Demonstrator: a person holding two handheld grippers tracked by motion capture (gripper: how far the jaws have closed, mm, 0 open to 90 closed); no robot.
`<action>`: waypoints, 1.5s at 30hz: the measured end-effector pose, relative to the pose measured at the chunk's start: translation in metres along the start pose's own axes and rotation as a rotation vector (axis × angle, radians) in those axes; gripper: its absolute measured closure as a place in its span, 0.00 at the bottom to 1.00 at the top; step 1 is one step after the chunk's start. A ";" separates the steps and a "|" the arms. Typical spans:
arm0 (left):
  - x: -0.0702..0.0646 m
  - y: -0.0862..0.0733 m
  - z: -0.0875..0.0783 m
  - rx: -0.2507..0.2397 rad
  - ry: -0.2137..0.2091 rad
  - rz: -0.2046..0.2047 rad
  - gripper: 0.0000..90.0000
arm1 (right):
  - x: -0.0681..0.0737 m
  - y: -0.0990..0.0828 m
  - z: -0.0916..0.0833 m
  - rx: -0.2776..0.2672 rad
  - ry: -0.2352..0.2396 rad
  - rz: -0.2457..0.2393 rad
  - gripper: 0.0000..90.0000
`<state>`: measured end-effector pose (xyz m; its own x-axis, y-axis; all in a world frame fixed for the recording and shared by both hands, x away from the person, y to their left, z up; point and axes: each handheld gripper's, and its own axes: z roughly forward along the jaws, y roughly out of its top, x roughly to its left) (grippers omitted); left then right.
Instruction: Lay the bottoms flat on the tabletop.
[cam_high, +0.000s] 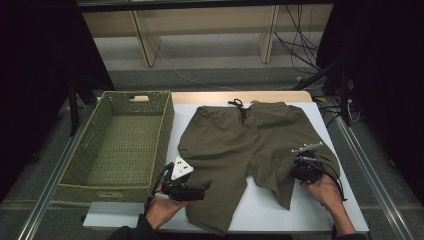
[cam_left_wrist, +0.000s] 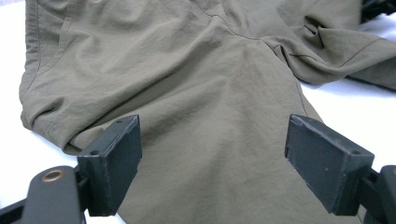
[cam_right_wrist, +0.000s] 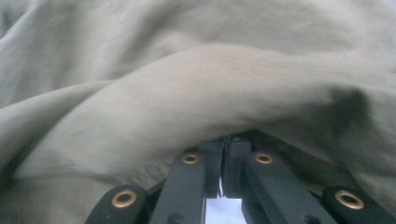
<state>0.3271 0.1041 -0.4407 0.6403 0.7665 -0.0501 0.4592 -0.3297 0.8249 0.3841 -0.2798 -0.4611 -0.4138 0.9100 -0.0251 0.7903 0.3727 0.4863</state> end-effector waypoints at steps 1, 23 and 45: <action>0.000 0.000 0.000 -0.001 0.000 0.000 0.21 | 0.004 -0.003 -0.004 0.008 0.012 0.001 0.99; 0.000 0.001 -0.002 -0.011 0.003 0.008 0.21 | 0.026 -0.054 -0.049 0.051 0.024 0.069 0.85; -0.002 0.001 0.000 -0.007 0.004 0.013 0.21 | -0.039 -0.057 -0.050 -0.051 -0.063 0.214 0.58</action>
<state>0.3262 0.1025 -0.4393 0.6441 0.7640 -0.0373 0.4466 -0.3361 0.8292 0.3326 -0.3456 -0.4443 -0.2087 0.9775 0.0304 0.8324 0.1612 0.5302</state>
